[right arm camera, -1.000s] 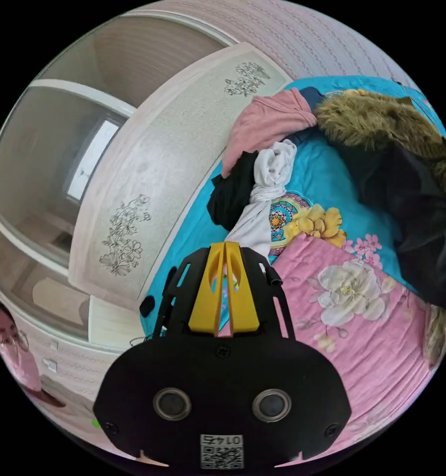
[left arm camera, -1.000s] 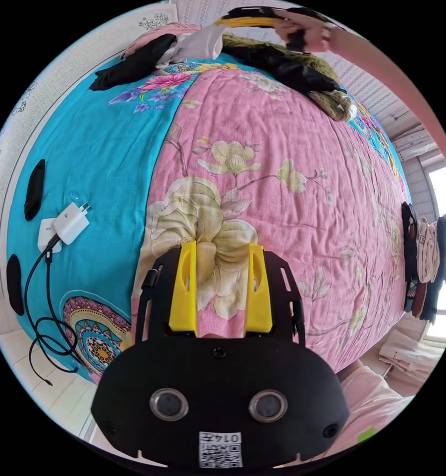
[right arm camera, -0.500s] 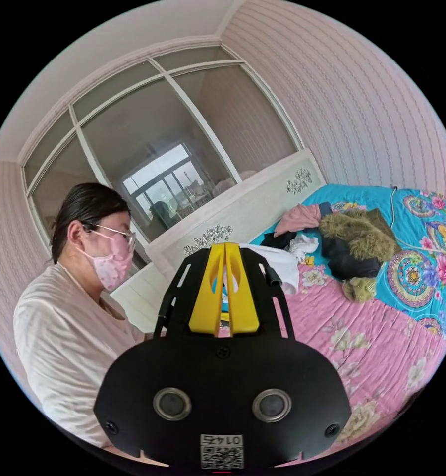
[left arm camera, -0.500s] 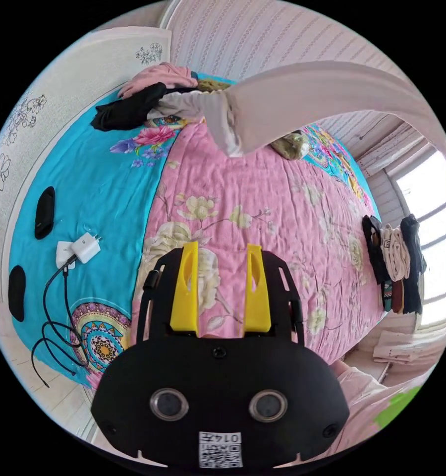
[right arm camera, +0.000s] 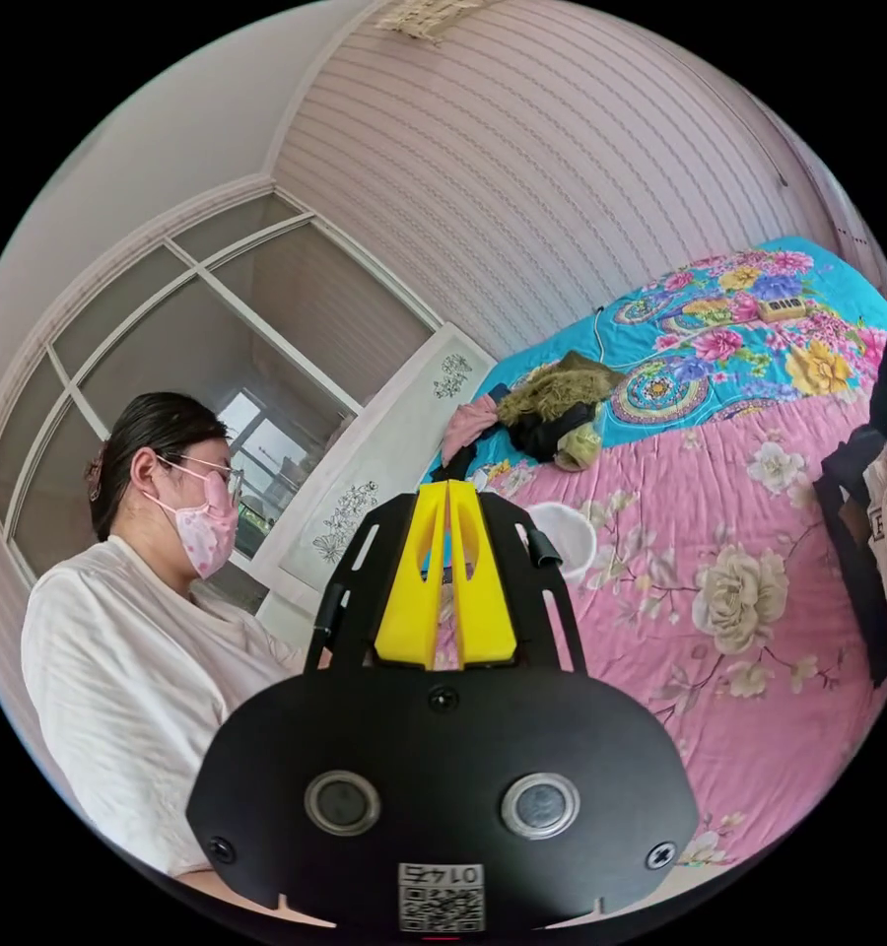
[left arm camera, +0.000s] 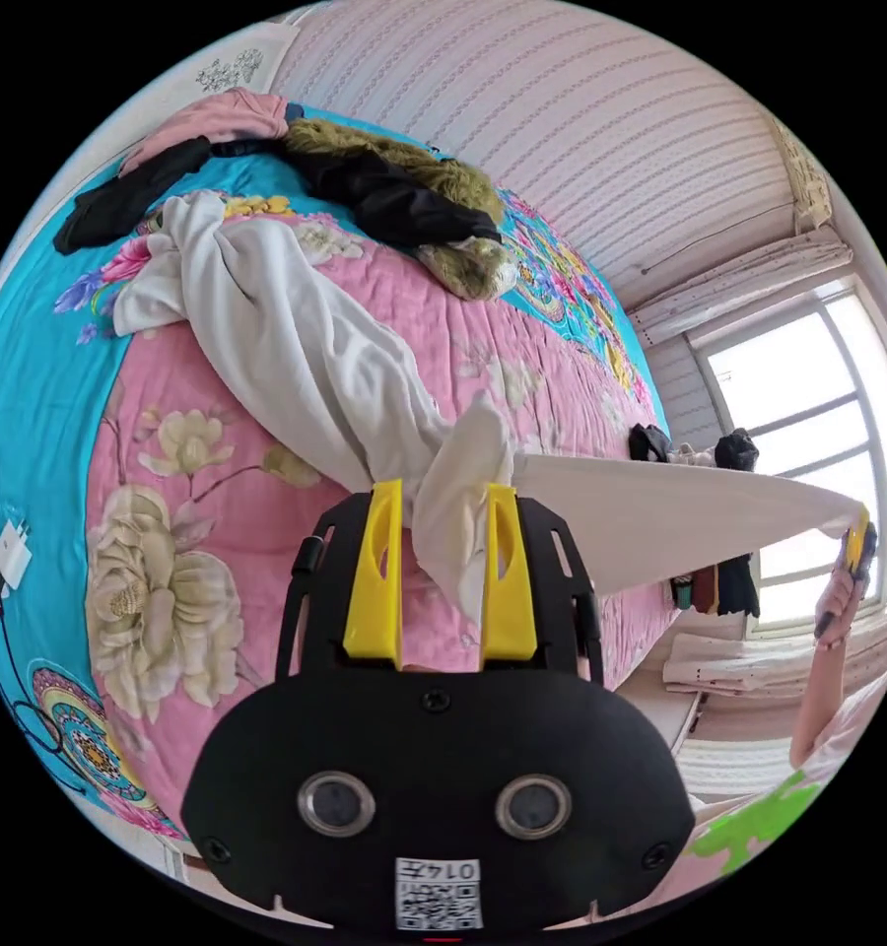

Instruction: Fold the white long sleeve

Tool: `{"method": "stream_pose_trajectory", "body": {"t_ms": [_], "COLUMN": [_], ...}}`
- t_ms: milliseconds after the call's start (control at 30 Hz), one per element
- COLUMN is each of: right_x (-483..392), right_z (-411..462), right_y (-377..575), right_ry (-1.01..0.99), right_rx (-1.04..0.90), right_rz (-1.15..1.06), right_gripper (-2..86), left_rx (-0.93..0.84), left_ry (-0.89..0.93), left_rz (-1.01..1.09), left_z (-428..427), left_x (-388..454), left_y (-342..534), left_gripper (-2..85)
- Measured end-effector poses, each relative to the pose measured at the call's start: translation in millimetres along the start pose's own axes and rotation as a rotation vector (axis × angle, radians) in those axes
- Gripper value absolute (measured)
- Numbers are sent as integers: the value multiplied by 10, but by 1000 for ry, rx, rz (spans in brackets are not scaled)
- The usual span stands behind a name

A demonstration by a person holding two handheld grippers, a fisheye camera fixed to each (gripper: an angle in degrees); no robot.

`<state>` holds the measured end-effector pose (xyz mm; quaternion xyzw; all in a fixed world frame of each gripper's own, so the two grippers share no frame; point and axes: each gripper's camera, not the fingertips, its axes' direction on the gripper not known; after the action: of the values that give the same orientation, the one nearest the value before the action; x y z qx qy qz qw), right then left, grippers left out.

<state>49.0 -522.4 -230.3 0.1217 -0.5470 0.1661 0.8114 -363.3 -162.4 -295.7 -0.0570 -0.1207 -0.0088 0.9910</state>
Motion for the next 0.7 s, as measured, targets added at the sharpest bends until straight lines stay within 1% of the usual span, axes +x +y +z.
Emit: {"method": "stream_pose_trajectory", "body": {"t_ms": [67,133,200,267,333,400,467,567,633,700], "right_x": [51,159,227,285,358,400,477,640,764,800], "right_z": [-57,-105,-146,-179,-205,-194,-157,-166,-168,-64], "right_y": [93,226,328,426,547,625,697,833,903,911], "right_ry": [1,-21,1,22,32,50,66,102,158,180], "right_rx": [-1,-27,-36,-38,-38,-59,-119,-168,-178,-206], "right_rz": [38,110,151,182,231,243,250,275,333,332], "right_gripper": [-3,-2,-2,-2,-1,1,4,13,50,58], "left_rx": [7,50,84,93,41,-11,-23,89,156,226], "left_ry": [5,-66,-229,-308,-307,-268,-254,-261,-274,-284], "left_rz": [33,78,143,177,182,178,152,145,131,86], "left_z": [-52,-132,-133,-37,101,192,128,-321,-682,-1130], "left_x": [153,344,572,663,686,678,639,601,561,468], "left_y": [92,190,251,259,253,300,386,677,936,1342], "left_gripper": [134,135,137,128,100,7,-3,-8,-9,-10]}}
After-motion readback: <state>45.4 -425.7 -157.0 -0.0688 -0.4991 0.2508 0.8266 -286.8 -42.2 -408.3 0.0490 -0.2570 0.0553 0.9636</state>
